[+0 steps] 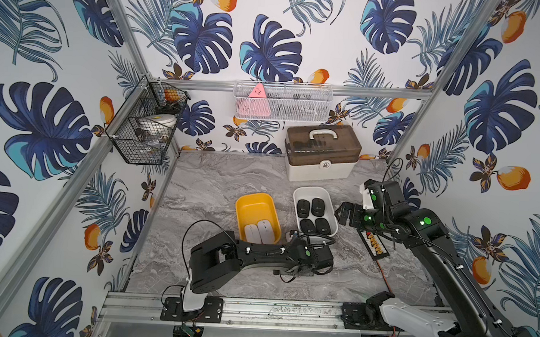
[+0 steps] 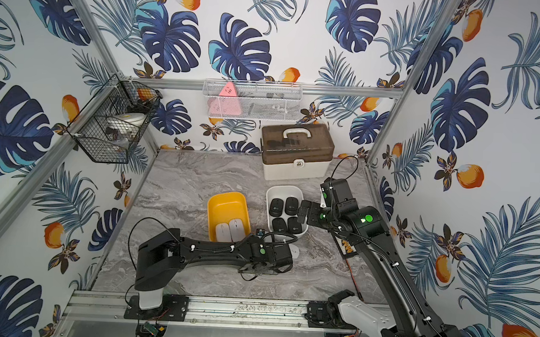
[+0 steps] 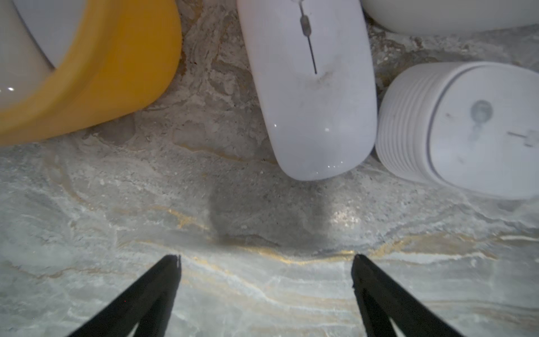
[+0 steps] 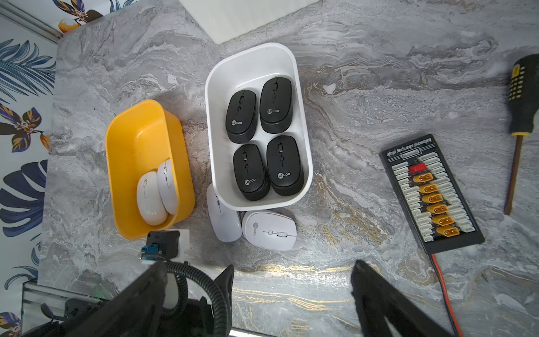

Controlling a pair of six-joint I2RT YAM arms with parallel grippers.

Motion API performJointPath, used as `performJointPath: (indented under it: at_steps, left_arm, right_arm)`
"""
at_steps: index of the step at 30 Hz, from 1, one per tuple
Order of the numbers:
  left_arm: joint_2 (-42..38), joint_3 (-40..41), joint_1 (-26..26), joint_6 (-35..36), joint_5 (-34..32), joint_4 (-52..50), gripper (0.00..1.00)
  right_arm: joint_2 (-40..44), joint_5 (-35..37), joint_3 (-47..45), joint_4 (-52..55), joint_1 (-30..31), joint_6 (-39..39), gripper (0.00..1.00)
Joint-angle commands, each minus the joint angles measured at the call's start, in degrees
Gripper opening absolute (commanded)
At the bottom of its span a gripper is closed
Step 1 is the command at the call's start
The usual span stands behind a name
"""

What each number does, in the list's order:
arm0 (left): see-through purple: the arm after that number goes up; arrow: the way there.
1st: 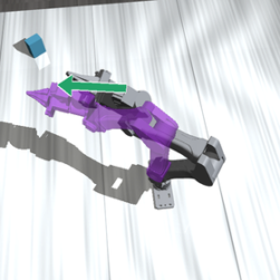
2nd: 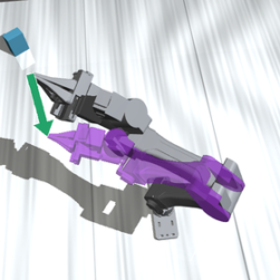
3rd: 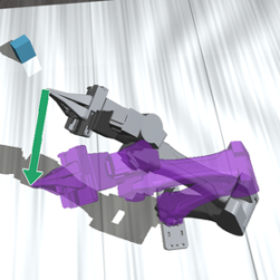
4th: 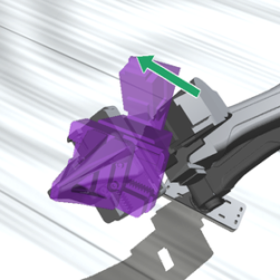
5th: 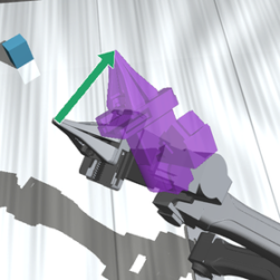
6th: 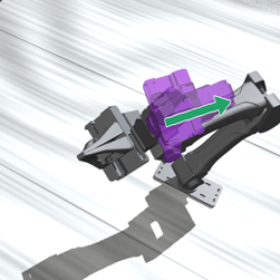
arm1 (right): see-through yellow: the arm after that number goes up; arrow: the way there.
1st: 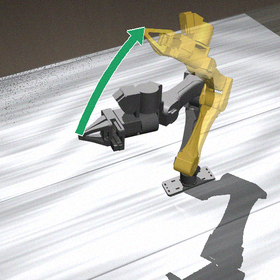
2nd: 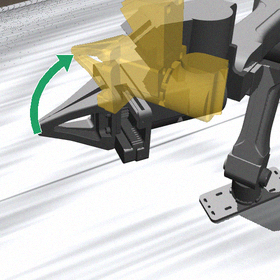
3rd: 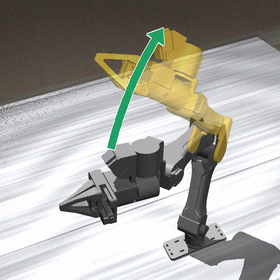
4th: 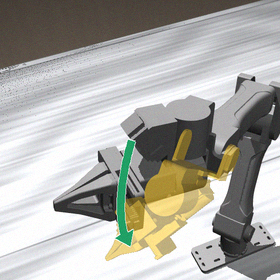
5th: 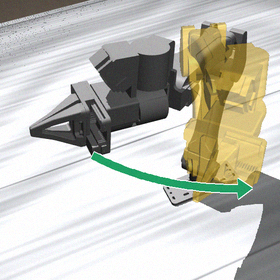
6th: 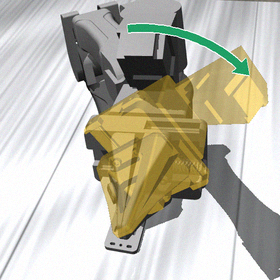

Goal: Place the mice by color into the storage box
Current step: Pick up the mouse from the center of the board, then move the storage box to the center of the board.

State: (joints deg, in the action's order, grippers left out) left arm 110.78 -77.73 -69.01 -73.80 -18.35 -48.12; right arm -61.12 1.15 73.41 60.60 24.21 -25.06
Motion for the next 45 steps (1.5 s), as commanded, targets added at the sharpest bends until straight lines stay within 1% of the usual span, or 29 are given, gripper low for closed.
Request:
performJointPath:
  at_steps: [1, 10, 18, 24, 28, 34, 39, 45]
  left_arm:
    - [1.9, -0.5, 0.6, -1.5, -3.2, 1.1, 0.97]
    - [4.8, -1.3, 3.3, -0.8, -5.0, 5.1, 0.96]
    - [7.0, -2.5, 5.9, 1.5, -5.7, 8.5, 0.95]
    - [7.6, -3.9, 6.7, 2.9, -6.1, 7.3, 0.94]
    - [7.5, -3.2, 7.7, 1.2, -5.8, 7.9, 0.95]
    - [8.2, -6.4, 7.8, -1.3, -7.1, 6.1, 0.98]
    - [9.3, -9.1, 7.8, -1.5, -6.5, 5.9, 0.99]
    - [9.7, -7.3, 9.0, -3.9, -5.9, 6.0, 0.99]
  right_arm:
    - [-0.4, -0.2, 0.6, 0.5, -0.2, 2.2, 1.0]
    - [-1.2, -1.1, 0.9, -0.2, -0.7, 4.0, 1.0]
    - [-2.1, -1.8, 0.2, -1.1, -1.0, 4.7, 1.0]
    - [-3.1, -2.3, 0.4, -1.2, -1.1, 5.3, 1.0]
    - [-3.5, -3.1, 0.1, -1.5, -1.2, 5.4, 1.0]
    - [-3.7, -3.8, -0.4, -1.7, -1.2, 6.1, 1.0]
    - [-4.0, -4.2, -0.3, -1.8, -1.2, 6.4, 1.0]
    - [-4.0, -4.4, -0.9, -2.0, -1.3, 7.2, 1.0]
